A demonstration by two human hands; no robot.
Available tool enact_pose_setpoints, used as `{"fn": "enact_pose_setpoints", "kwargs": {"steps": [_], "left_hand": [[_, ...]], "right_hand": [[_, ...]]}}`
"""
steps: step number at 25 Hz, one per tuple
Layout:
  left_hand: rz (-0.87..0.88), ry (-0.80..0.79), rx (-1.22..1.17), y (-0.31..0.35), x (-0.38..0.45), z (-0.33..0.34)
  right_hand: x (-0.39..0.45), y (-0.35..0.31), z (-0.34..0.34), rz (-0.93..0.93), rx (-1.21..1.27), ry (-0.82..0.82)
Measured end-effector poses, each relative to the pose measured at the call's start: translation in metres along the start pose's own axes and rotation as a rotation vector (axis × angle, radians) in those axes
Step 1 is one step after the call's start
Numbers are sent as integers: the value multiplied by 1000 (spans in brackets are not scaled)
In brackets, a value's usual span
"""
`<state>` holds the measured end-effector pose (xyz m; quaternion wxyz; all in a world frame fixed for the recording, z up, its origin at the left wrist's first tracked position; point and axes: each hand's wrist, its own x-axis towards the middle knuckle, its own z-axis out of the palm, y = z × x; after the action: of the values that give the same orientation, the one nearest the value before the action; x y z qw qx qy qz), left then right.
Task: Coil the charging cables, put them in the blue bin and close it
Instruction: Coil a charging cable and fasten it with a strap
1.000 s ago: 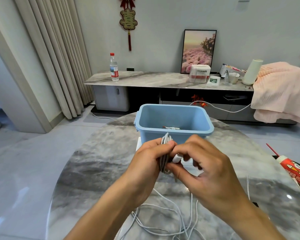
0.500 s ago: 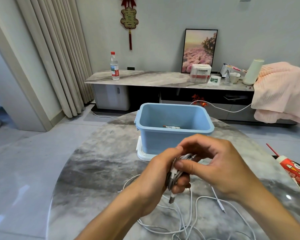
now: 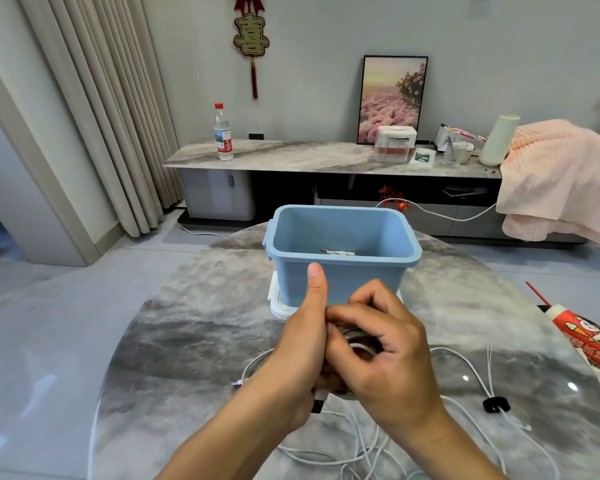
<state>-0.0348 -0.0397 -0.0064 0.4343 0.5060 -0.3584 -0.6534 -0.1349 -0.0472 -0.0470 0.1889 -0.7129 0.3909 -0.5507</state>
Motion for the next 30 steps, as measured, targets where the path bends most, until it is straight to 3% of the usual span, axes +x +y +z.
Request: {"fn": "enact_pose_setpoints", "kwargs": {"steps": [8, 13, 19, 21, 24, 27, 30], "left_hand": [[-9, 105, -35, -5, -1, 6], [22, 39, 19, -6, -1, 4], [361, 175, 87, -12, 8, 3], [334, 53, 4, -12, 9, 3], [409, -127, -49, -20, 5, 10], [510, -121, -25, -28, 5, 18], [504, -94, -68, -34, 9, 20]], "right_hand": [[5, 8, -3, -13, 7, -20], [1, 4, -4, -11, 19, 92], [-2, -5, -4, -183, -208, 185], [1, -2, -5, -103, -177, 236], [10, 2, -13, 252, 47, 372], [15, 0, -19, 546, 343, 478], [14, -3, -15, 614, 495, 501]]}}
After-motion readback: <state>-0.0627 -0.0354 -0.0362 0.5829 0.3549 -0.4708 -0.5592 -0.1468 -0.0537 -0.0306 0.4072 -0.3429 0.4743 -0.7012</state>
